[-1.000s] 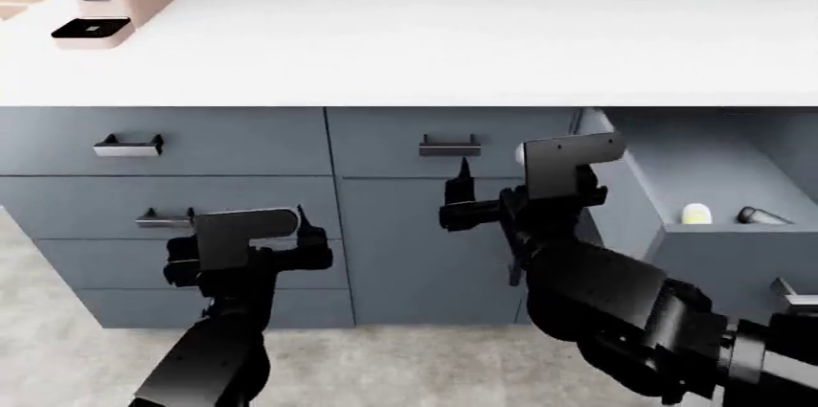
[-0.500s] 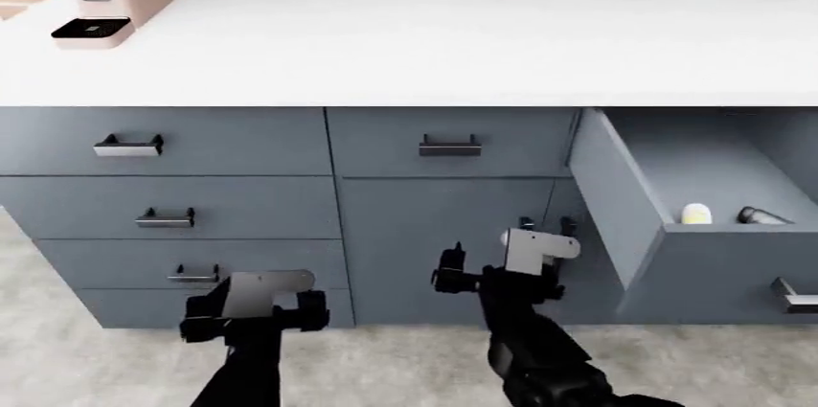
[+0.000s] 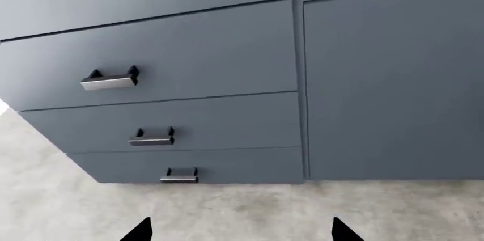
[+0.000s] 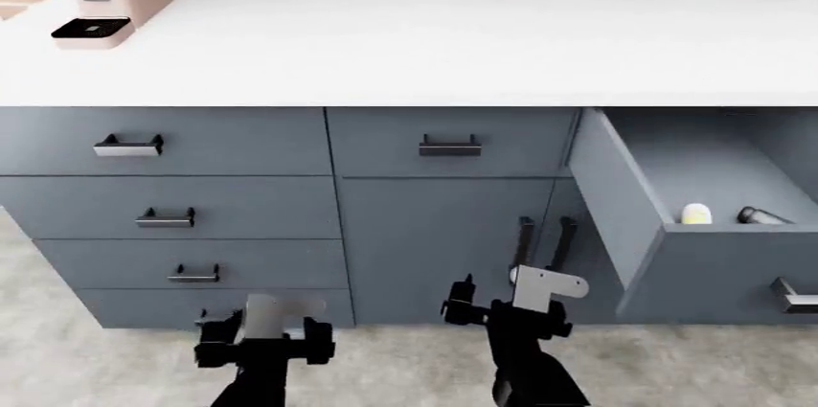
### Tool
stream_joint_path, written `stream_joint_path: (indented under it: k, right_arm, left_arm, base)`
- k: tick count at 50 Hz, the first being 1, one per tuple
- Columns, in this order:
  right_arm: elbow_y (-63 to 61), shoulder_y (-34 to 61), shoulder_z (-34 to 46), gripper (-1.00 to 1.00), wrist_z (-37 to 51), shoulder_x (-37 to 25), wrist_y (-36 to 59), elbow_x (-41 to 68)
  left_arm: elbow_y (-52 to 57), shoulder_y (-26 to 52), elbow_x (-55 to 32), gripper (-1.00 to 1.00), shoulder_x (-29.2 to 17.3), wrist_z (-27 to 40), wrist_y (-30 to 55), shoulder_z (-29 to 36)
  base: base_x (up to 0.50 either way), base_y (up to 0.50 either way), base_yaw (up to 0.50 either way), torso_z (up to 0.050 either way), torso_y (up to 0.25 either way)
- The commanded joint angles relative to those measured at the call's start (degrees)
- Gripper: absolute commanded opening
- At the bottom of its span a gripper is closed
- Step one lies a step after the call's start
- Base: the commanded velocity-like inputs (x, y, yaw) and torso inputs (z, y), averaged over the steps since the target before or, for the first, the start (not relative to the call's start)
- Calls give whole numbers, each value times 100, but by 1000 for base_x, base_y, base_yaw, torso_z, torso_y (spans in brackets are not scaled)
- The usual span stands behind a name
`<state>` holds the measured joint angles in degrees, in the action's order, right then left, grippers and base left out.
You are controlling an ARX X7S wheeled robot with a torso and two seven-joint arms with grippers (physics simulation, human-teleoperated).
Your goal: Pick and place the shaker into the drawer. Then close the cabinet.
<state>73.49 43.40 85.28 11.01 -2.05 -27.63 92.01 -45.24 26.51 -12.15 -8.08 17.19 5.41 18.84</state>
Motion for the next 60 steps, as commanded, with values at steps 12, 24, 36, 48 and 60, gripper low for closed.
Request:
stream_joint_path:
  k: [12, 24, 36, 48, 60]
  right_arm:
    - [-315, -59, 243, 100, 138, -190, -8, -237]
    - [-400, -71, 300, 100, 24, -224, -151, -373]
    - [-120, -71, 202, 100, -227, -97, -139, -304]
    - [-249, -69, 211, 100, -208, -149, -85, -335]
    - [53, -68, 54, 100, -434, -6, 37, -176]
  left_arm:
    - [-106, 19, -46, 100, 9, -274, 92, 176]
    - [-266, 40, -31, 100, 32, -271, -66, 220]
    - [94, -33, -82, 100, -40, -235, 201, 251]
    - [-164, 27, -68, 100, 1, -282, 67, 310]
    - [-494, 106, -90, 100, 50, -345, -160, 322]
  base:
    - [0, 5, 0, 0, 0]
    - [-11, 500, 0, 0, 0]
    - [205, 356, 0, 0, 0]
    - [500, 0, 0, 0, 0]
    - [375, 18, 0, 0, 0]
